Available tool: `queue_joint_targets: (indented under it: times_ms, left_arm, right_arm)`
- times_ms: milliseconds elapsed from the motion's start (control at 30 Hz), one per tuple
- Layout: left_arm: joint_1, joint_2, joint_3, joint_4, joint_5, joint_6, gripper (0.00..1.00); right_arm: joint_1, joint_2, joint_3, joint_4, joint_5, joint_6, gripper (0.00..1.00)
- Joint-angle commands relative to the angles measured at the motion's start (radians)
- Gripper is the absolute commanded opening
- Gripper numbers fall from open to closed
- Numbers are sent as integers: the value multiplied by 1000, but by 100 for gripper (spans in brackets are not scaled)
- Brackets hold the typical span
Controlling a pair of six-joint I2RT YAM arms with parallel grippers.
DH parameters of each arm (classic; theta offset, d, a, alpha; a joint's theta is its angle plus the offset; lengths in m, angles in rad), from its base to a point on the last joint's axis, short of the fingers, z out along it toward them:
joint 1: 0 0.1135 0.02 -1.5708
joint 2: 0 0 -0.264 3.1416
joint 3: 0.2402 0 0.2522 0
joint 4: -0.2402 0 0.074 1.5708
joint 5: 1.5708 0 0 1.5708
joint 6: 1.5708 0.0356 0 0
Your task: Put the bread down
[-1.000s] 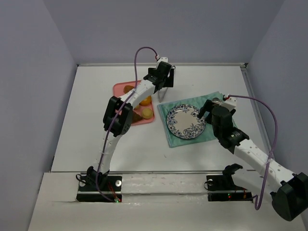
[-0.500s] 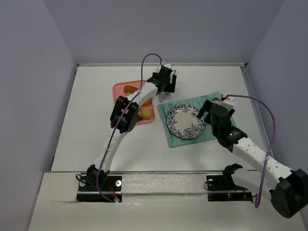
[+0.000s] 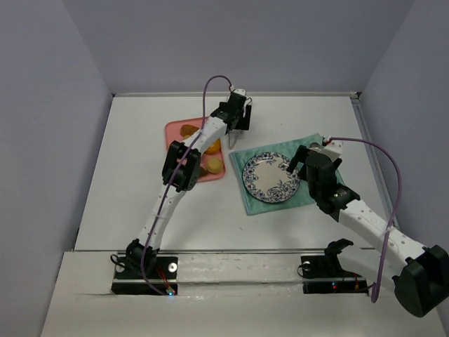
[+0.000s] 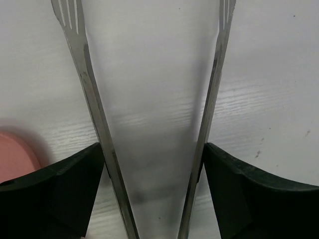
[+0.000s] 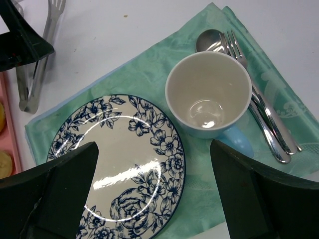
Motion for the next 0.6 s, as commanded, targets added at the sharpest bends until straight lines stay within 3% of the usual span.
queue_joint_targets:
  times_ms: [0, 33, 100, 267, 433, 567]
  left_arm:
    - [7, 3, 34, -82, 17, 44, 80]
    - [7, 8, 34, -90, 29, 53, 68]
    - [7, 8, 31, -98, 69, 67, 61]
    - [7, -20, 0, -81, 135, 85, 55]
    - [5, -110, -20, -40, 160, 82, 36]
    - [4, -211, 3, -10, 178, 109, 34]
  right_arm:
    - [5, -2, 47, 23, 38, -8, 100]
    - [5, -2, 45, 23, 37, -10, 100]
    - [5, -3, 44, 23, 38, -8, 100]
    - [5, -29, 38, 23, 37, -8, 100]
    - [5, -58, 27, 22, 37, -1, 100]
    - [5, -84, 19, 23, 32, -4, 100]
